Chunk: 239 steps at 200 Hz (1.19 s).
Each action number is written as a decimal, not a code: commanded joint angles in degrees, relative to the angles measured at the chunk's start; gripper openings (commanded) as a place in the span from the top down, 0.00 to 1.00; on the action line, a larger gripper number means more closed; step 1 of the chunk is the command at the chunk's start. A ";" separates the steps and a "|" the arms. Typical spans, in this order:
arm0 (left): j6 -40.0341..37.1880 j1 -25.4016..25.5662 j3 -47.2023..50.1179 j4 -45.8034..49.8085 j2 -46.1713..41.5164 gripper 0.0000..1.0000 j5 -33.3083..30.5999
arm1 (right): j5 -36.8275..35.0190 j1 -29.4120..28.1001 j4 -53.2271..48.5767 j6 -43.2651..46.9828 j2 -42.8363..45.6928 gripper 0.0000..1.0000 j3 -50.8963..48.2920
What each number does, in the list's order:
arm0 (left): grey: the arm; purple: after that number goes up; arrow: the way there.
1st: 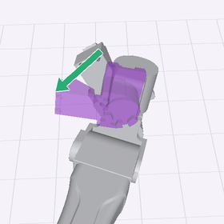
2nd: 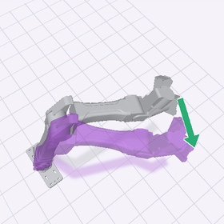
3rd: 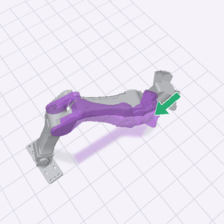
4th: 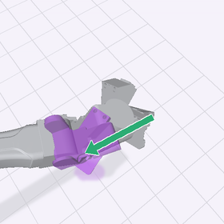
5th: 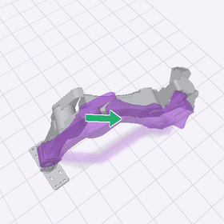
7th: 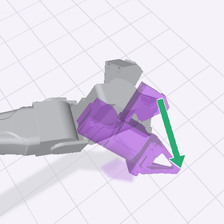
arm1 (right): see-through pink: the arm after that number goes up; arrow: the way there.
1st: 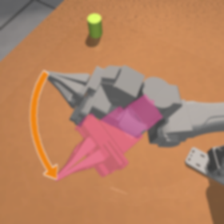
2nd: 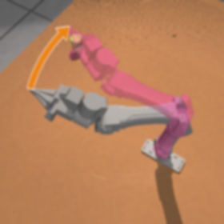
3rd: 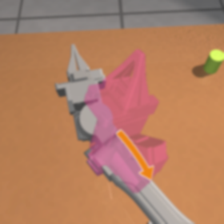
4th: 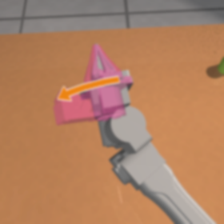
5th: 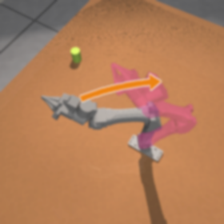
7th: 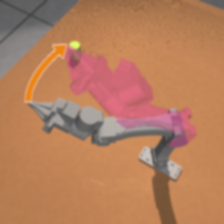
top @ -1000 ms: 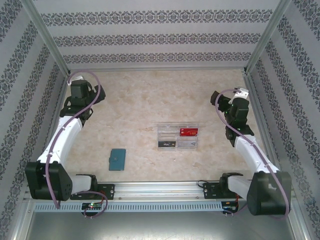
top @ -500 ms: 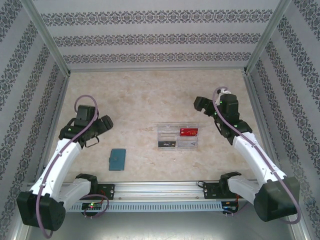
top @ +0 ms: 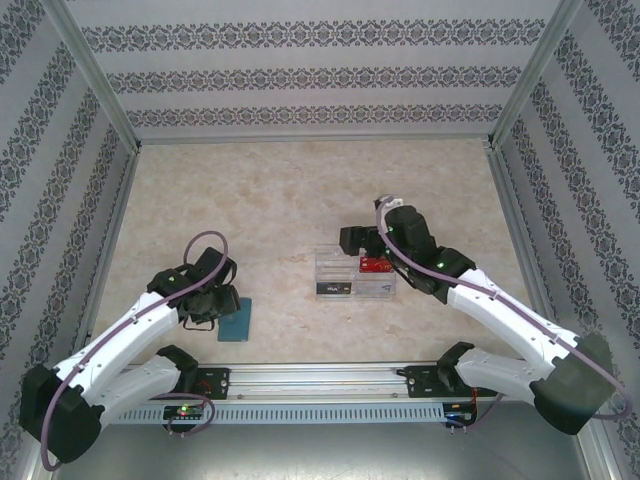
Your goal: Take the credit cards out of the card holder
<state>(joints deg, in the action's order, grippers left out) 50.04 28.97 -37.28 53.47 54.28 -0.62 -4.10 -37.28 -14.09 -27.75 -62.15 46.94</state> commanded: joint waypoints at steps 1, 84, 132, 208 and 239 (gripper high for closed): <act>1.43 2.27 1.28 1.31 2.31 0.46 -0.64 | -4.41 -2.98 -1.63 -0.14 -1.13 0.02 1.99; -1.96 5.92 0.50 -1.13 13.17 0.49 -1.95 | -7.30 -6.89 -3.50 -0.38 -0.87 0.02 2.52; -3.87 6.54 0.11 -3.10 17.15 0.48 -2.76 | -7.70 -8.03 -3.99 -0.47 -1.55 0.02 2.97; -5.61 6.70 -2.54 -4.16 19.91 0.95 -1.78 | -5.89 -9.88 -4.01 0.16 -4.41 0.02 5.55; -3.01 6.77 -5.33 -6.63 19.00 1.00 0.20 | -4.02 -10.02 -5.41 0.19 -7.87 0.02 8.86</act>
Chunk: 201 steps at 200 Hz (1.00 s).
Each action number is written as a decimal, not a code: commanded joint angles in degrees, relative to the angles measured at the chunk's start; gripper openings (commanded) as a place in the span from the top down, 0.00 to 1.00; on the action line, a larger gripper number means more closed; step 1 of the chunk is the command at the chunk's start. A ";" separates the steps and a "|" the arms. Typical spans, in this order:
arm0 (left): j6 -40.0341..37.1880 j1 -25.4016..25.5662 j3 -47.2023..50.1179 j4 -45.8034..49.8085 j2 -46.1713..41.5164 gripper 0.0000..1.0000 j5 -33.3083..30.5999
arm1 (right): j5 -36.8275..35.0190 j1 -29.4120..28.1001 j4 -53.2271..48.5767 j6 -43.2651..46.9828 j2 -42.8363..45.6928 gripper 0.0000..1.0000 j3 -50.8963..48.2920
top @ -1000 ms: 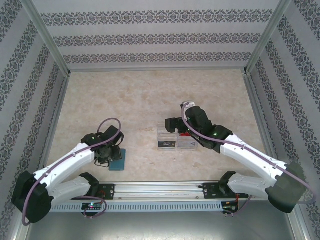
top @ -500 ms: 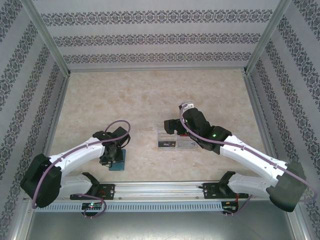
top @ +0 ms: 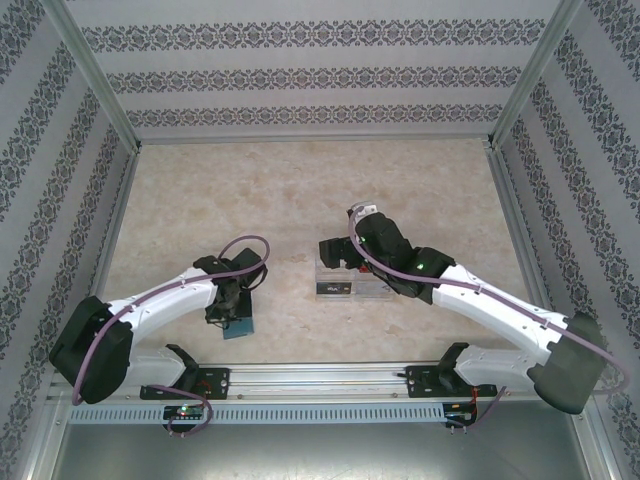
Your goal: Take the credit cards out of the card holder
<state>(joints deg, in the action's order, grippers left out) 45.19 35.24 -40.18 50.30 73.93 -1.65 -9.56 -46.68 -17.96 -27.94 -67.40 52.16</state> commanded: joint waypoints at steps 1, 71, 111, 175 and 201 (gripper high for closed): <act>2.02 0.50 -2.48 -3.64 -0.73 1.00 1.44 | 1.42 -0.57 -1.68 0.41 -2.72 0.02 3.77; 6.05 0.26 -8.68 -9.79 -3.60 1.00 2.21 | 13.32 -0.61 1.24 -3.04 -11.42 0.02 10.08; 8.46 0.14 -8.58 -15.02 -6.05 1.00 2.24 | 26.01 -0.70 3.97 -6.86 -19.23 0.29 13.93; 9.02 0.12 -8.51 -16.68 -8.47 1.00 3.82 | 34.26 -1.32 9.55 -11.15 -27.74 0.40 16.07; 9.04 0.15 -8.78 -16.77 -8.34 1.00 4.43 | 35.80 -1.58 9.87 -11.08 -30.47 0.44 18.07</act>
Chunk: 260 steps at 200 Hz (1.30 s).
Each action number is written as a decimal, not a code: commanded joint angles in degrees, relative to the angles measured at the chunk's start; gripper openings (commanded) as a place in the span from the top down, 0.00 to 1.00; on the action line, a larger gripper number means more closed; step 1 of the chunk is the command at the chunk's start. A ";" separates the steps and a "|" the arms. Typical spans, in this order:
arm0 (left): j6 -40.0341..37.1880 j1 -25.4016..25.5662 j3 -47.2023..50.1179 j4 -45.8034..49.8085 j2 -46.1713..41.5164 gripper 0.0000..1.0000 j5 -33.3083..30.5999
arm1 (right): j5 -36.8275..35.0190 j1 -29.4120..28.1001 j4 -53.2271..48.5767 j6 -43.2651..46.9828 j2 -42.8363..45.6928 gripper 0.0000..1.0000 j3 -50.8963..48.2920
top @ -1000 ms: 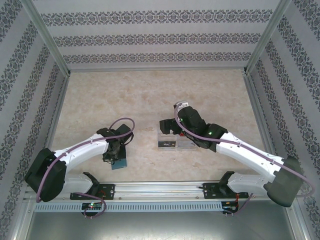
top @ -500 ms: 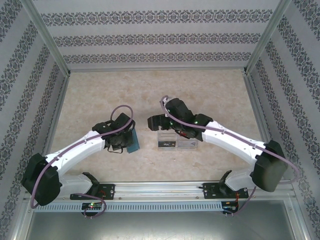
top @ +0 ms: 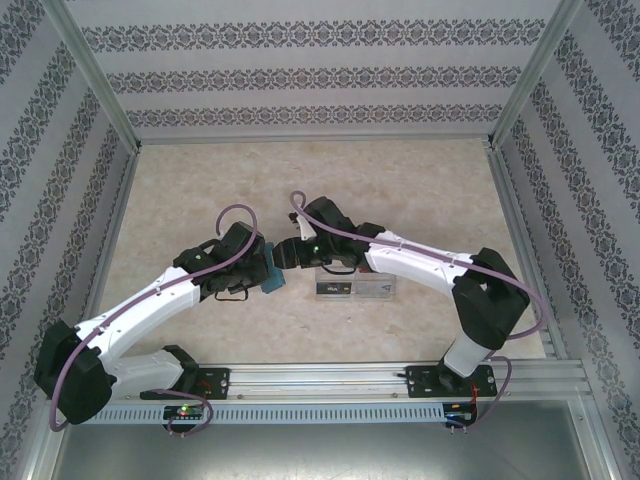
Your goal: Take the credit cards out of the card holder
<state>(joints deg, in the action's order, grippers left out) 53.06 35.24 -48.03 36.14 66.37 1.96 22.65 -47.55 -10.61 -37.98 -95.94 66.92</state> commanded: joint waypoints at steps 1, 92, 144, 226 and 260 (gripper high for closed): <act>1.17 0.16 -0.93 -2.59 -0.75 1.00 0.84 | 3.60 -0.75 2.48 -1.00 -2.04 0.44 3.40; 0.47 -0.51 -3.28 3.13 -3.33 1.00 -2.46 | 3.46 0.87 2.59 -1.33 -3.79 1.00 4.22; 1.39 -3.07 -0.16 4.47 -7.73 1.00 -2.60 | 3.51 1.99 3.06 -1.48 -2.59 1.00 3.59; -2.11 -3.95 -3.02 5.95 -10.27 1.00 -2.51 | 7.96 1.96 4.43 -3.35 -8.74 0.76 7.73; -3.05 -4.02 0.53 3.57 -10.48 1.00 -1.78 | 9.86 0.48 2.63 -4.04 -15.46 0.74 13.93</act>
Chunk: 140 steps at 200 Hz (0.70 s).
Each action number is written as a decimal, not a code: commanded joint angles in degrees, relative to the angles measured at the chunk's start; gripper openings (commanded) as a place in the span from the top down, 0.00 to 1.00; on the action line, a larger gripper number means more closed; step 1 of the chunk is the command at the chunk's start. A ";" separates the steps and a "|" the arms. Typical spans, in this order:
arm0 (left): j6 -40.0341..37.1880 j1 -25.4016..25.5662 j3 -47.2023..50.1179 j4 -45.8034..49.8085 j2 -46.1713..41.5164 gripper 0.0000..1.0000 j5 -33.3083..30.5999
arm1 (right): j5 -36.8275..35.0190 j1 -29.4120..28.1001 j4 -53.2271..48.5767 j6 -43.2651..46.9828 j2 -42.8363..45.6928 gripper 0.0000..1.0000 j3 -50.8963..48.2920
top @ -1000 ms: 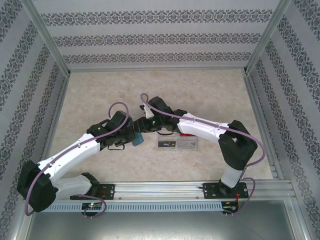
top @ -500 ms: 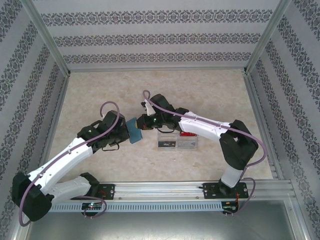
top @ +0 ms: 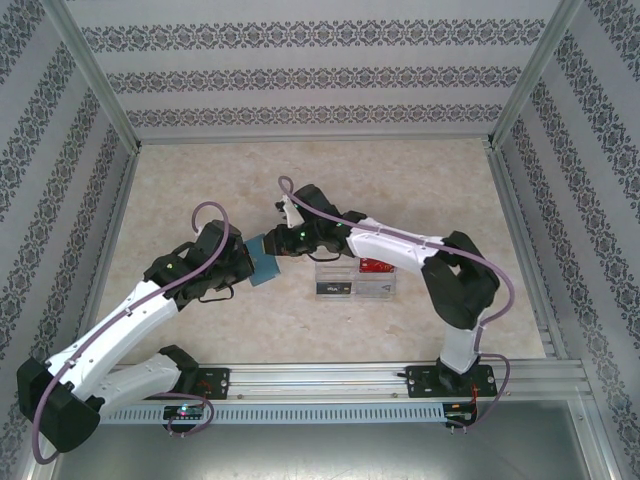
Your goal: Take the credit cards out of the card holder
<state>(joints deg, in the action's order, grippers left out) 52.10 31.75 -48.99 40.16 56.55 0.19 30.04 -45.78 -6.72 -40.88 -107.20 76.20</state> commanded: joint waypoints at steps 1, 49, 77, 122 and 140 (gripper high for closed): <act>-2.04 -0.49 1.64 -0.58 -0.66 1.00 -0.01 | 2.52 -1.31 -1.40 -1.08 -4.40 0.74 4.87; -1.20 -0.81 4.72 -3.87 -0.44 1.00 0.62 | 2.48 -1.64 -3.74 -1.53 -8.01 0.48 8.17; -2.69 -1.22 4.20 -4.22 0.25 1.00 0.71 | 2.56 -1.62 -4.19 -1.57 -8.42 0.43 8.35; -5.13 -1.69 2.52 -2.52 2.05 1.00 0.49 | 1.53 -1.68 -5.88 -0.84 -8.66 0.41 8.43; -5.79 -2.23 2.41 0.66 1.82 1.00 -1.46 | 0.11 -1.91 -6.95 0.07 -7.95 0.41 8.26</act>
<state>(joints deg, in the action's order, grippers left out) 48.90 30.89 -44.60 37.34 58.57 0.99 31.38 -46.76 -11.35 -42.06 -115.15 82.89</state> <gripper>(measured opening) 0.053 0.588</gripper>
